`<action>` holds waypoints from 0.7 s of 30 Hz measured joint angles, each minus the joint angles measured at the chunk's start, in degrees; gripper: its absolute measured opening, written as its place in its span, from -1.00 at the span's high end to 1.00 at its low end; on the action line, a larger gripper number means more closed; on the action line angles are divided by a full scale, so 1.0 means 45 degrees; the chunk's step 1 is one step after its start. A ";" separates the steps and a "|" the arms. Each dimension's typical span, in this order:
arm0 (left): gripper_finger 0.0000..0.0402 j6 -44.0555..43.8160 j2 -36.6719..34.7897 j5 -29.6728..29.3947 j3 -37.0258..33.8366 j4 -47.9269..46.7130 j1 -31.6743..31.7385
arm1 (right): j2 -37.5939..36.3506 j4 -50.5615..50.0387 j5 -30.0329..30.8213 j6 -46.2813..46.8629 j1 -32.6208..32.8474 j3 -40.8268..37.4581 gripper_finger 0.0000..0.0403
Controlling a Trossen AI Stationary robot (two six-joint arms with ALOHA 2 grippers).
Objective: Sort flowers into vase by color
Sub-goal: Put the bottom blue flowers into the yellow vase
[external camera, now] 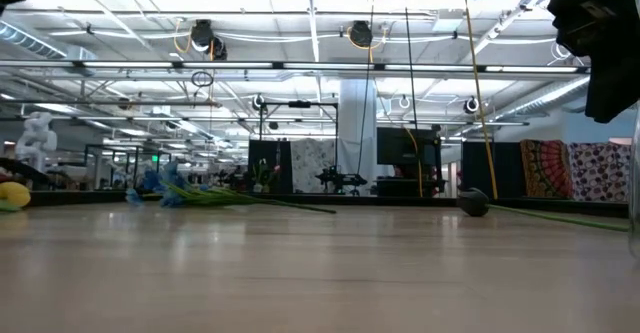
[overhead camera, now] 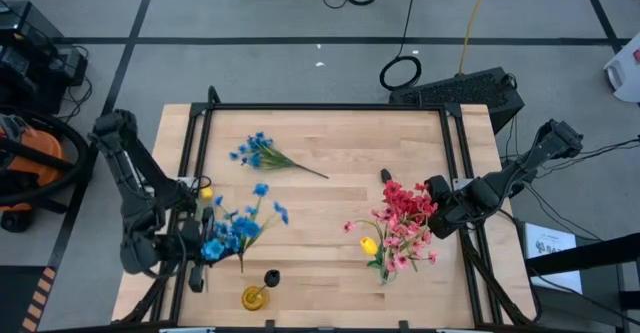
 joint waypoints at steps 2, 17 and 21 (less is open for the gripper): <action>0.95 0.0115 0.0398 -0.0116 0.0000 0.0436 -0.0173 | 0.0000 -0.0001 0.0000 -0.0070 0.0000 0.0000 0.76; 0.95 0.3124 0.1990 -0.0008 -0.0002 0.4468 -0.0915 | 0.0000 0.0563 -0.0121 0.0176 0.0000 0.0000 0.76; 0.95 0.3702 0.1993 0.0399 -0.0002 0.4815 -0.0928 | 0.0000 0.0568 -0.0121 0.0213 0.0000 0.0000 0.76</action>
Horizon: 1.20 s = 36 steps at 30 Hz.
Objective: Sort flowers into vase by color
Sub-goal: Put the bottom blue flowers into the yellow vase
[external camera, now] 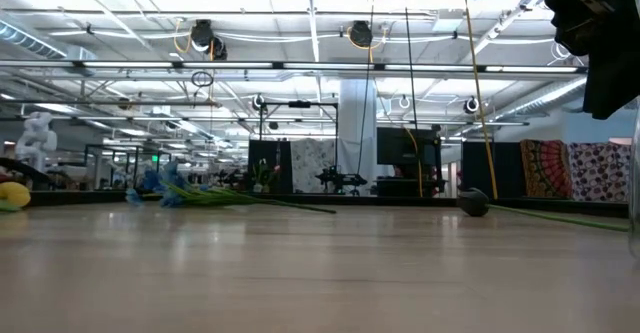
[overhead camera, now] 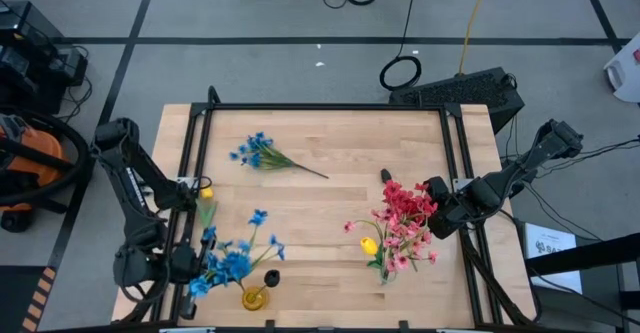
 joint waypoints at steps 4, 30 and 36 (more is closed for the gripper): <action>0.95 0.0143 0.0140 0.0043 0.0000 -0.0013 0.0000 | 0.0000 -0.0005 -0.0009 0.0015 0.0000 0.0000 0.76; 0.95 0.1431 0.1790 0.0237 0.0002 0.3419 0.0175 | 0.0039 0.0029 -0.0627 0.1145 -0.0005 0.0000 0.76; 0.95 0.0700 0.1799 0.0812 0.0002 0.3020 0.0170 | 0.0039 0.0034 -0.0622 0.1311 -0.0005 0.0000 0.76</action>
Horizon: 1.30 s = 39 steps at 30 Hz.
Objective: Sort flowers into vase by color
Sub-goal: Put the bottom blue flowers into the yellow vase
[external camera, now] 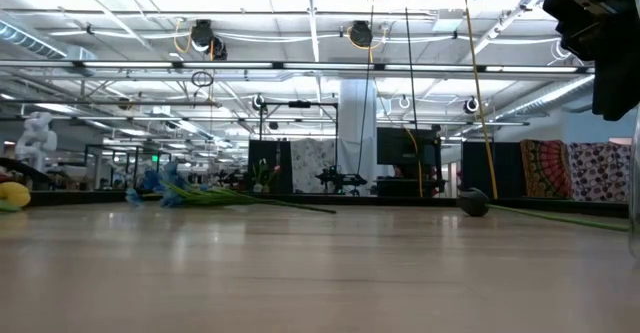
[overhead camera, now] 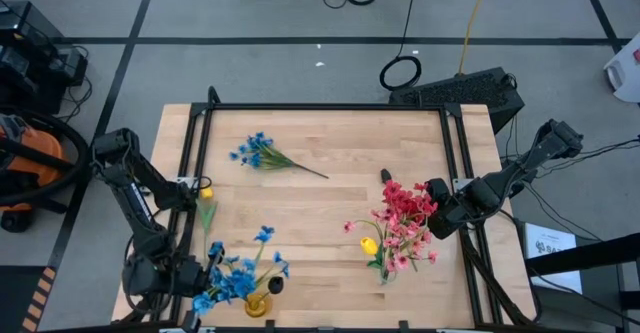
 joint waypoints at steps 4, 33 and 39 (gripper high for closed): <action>0.95 -0.0299 0.0239 0.0034 0.0000 -0.0339 0.0029 | 0.0000 0.0019 0.0000 0.0005 0.0000 0.0000 0.76; 0.95 0.0745 0.1716 -0.2190 -0.0125 -0.2704 0.0828 | 0.0000 -0.0005 0.0005 0.0005 0.0000 0.0000 0.76; 0.95 -0.2003 0.1710 -0.2225 -0.1157 -0.2617 0.1010 | 0.0000 0.0055 0.0005 0.0049 0.0000 0.0000 0.76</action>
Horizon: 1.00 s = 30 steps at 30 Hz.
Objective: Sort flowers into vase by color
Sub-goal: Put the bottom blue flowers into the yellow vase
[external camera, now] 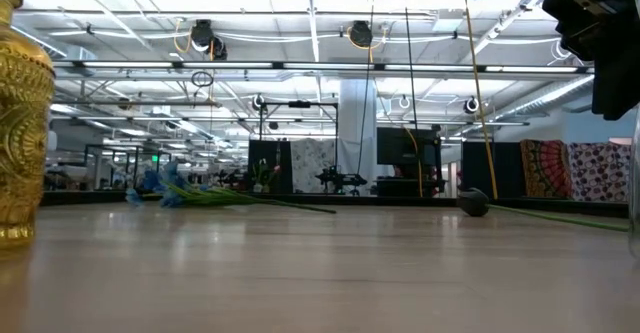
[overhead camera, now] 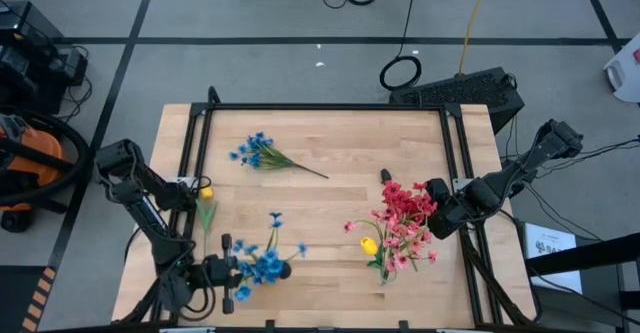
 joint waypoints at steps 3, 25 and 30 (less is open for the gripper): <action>0.95 -0.0287 0.0000 -0.0078 -0.0319 0.0420 -0.0010 | -0.0001 0.0023 0.0000 0.0000 0.0000 0.0000 0.76; 0.45 0.0090 -0.0002 0.0124 -0.0421 0.0459 -0.0119 | 0.0000 0.0047 -0.0005 -0.0001 0.0000 0.0000 0.76; 0.29 0.0061 -0.0412 0.0096 -0.0426 0.0002 -0.0459 | 0.0000 0.0047 -0.0005 -0.0095 0.0000 0.0000 0.76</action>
